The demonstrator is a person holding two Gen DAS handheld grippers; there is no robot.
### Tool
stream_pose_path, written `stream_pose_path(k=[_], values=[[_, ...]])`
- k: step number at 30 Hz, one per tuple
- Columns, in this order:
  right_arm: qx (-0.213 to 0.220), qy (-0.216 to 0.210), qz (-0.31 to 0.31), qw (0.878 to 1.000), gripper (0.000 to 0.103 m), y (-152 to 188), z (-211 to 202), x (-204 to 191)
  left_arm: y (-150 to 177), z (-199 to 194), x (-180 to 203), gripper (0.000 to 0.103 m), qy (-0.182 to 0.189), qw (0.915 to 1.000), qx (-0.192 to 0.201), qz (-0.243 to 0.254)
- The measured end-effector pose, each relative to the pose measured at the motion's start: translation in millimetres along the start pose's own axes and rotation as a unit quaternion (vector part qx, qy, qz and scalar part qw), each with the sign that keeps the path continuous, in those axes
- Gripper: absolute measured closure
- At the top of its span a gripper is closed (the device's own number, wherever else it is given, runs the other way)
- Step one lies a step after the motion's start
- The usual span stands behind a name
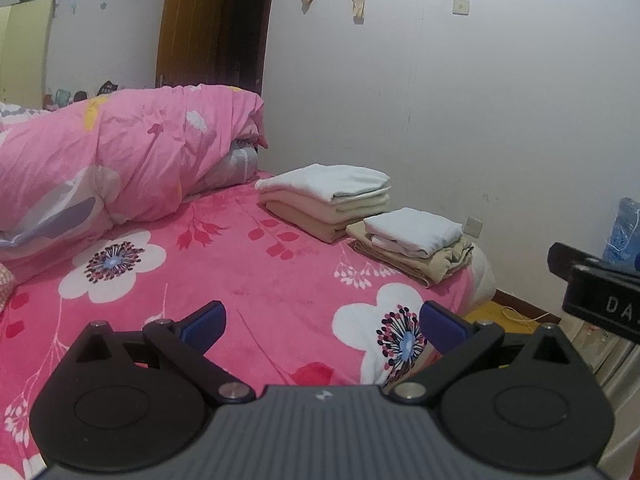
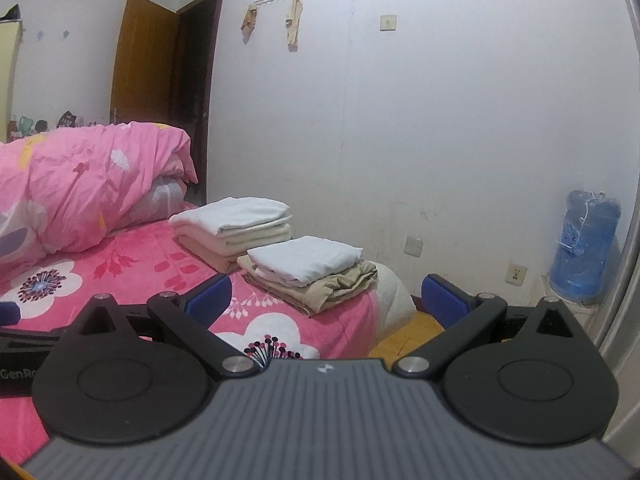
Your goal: Fold clothes
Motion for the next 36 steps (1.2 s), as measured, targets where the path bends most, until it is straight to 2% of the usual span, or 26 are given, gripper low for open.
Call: stream_pose_path(k=[36], values=[[-0.01,-0.002,-0.007,1.0,0.001,3.2,2.8,-4.3,0.7,2.7,-7.3,0.0,-0.007,0.9999,-0.006,-0.01]])
Point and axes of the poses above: each gripper's, at about its wrist camera, not at the fingertips, and z roughly the way its jaws point, x to its right, y to its underside, the point moved 3 cm from there along z, roughly the way its jaws point, and after that the axes turned 4 degrees about -z, right-handed, at the moved point
